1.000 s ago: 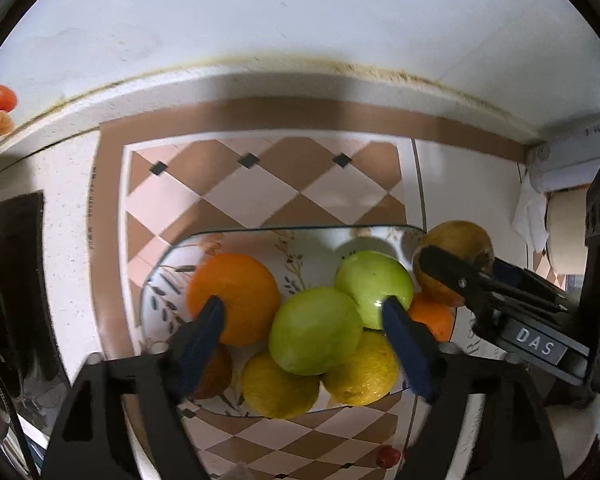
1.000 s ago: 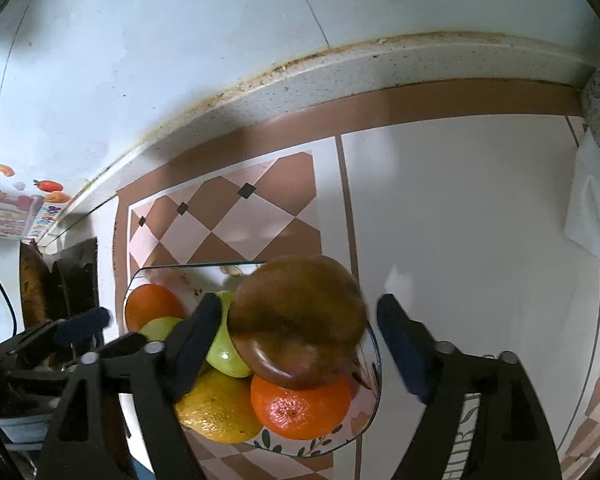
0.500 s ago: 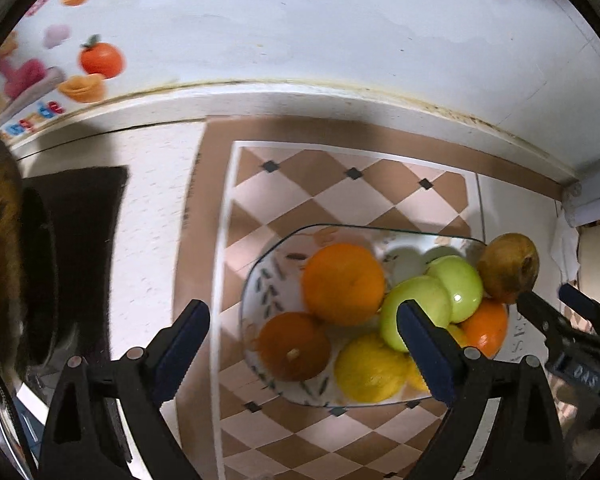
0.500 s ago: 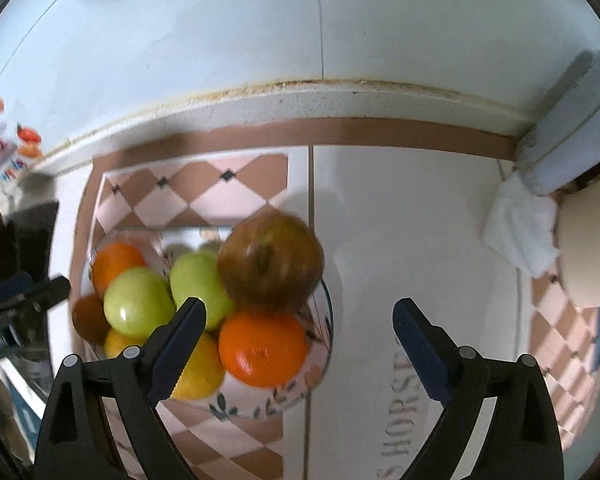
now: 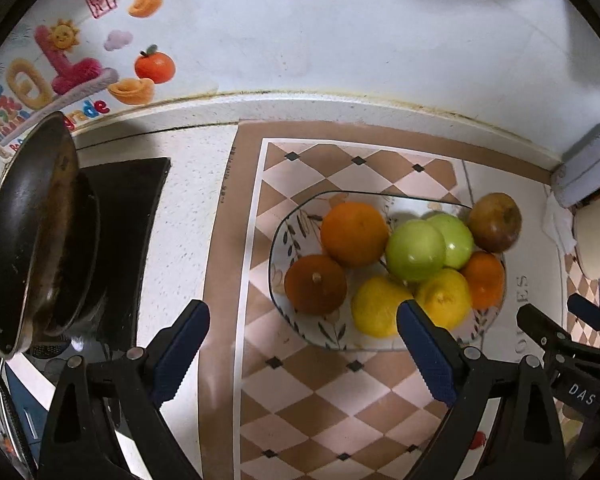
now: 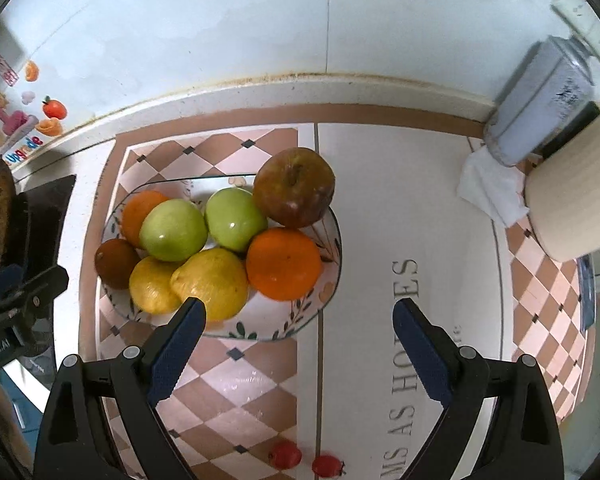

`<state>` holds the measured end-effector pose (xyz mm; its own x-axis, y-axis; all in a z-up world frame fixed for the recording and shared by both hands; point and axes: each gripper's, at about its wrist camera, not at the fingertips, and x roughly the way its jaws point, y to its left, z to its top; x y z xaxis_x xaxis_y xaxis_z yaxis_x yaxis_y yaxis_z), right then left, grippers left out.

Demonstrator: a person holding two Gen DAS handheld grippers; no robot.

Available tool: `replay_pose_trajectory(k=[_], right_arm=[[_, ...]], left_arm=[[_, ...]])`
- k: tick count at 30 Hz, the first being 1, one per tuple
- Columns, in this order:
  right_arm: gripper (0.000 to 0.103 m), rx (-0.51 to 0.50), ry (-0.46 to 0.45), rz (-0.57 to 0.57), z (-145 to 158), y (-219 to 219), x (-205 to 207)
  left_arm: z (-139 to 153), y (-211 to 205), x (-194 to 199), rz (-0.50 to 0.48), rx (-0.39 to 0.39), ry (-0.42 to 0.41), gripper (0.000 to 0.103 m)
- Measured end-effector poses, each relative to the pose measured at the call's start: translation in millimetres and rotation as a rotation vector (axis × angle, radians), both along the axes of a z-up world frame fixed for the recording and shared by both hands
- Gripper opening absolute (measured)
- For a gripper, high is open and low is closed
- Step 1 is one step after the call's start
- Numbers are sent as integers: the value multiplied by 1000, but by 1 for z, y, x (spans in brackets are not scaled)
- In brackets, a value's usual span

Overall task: Organize fruits
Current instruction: 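Open both tools and lift them away from the plate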

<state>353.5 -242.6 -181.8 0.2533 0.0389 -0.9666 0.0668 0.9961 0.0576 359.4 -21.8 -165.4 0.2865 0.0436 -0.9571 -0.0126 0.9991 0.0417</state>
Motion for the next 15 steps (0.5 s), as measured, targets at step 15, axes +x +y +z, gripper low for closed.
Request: replay_pose_trajectory(k=[15], right_arm=[[97,-7,-203,6,97,11,-93]], left_arm=[[84,-2,-92,-39,-7,-204,96]])
